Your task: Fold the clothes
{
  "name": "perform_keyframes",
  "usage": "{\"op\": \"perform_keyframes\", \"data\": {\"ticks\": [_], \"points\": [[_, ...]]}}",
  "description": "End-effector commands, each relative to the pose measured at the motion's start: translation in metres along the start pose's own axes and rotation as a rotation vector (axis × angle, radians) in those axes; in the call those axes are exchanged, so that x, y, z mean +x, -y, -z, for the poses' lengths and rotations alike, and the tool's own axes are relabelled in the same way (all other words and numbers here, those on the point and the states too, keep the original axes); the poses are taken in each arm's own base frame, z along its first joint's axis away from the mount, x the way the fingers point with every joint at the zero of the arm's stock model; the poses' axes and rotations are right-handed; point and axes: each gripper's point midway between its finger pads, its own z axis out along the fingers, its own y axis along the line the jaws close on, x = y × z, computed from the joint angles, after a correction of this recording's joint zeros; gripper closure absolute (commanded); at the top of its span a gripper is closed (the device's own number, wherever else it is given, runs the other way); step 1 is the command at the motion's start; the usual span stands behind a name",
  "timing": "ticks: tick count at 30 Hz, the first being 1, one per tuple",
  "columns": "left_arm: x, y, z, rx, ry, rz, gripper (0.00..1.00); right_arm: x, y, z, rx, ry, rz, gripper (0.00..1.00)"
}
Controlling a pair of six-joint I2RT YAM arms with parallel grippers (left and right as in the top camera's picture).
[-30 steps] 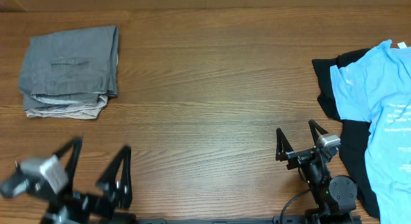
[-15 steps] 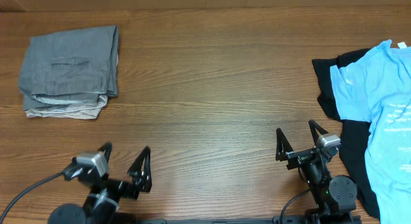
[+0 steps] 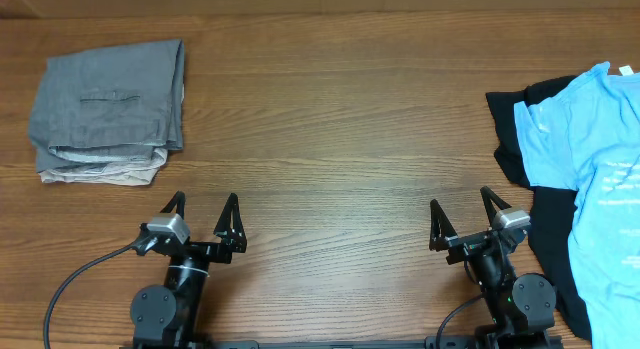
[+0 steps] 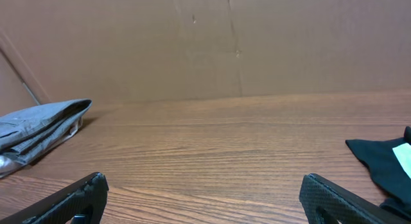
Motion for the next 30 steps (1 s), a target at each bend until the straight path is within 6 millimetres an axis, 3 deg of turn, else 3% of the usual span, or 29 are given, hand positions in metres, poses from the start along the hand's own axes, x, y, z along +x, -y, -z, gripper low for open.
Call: {"op": "perform_keyframes", "data": {"ticks": [1,12,20,30], "points": [[0.007,-0.011,0.000,-0.042,0.017,-0.009,0.00,0.001,0.003,0.000,0.013,0.006,0.005,0.00],[0.038,-0.024,0.000,-0.078,-0.058,-0.050,0.00,0.001,0.003,0.000,0.013,0.006,0.005,0.00],[0.039,-0.024,0.000,-0.069,-0.070,-0.268,0.00,0.001,0.003,0.000,0.013,0.006,0.005,0.00],[0.039,-0.024,0.000,-0.069,-0.071,-0.277,0.00,0.001,0.003,0.000,0.013,0.006,0.005,0.00]]}}
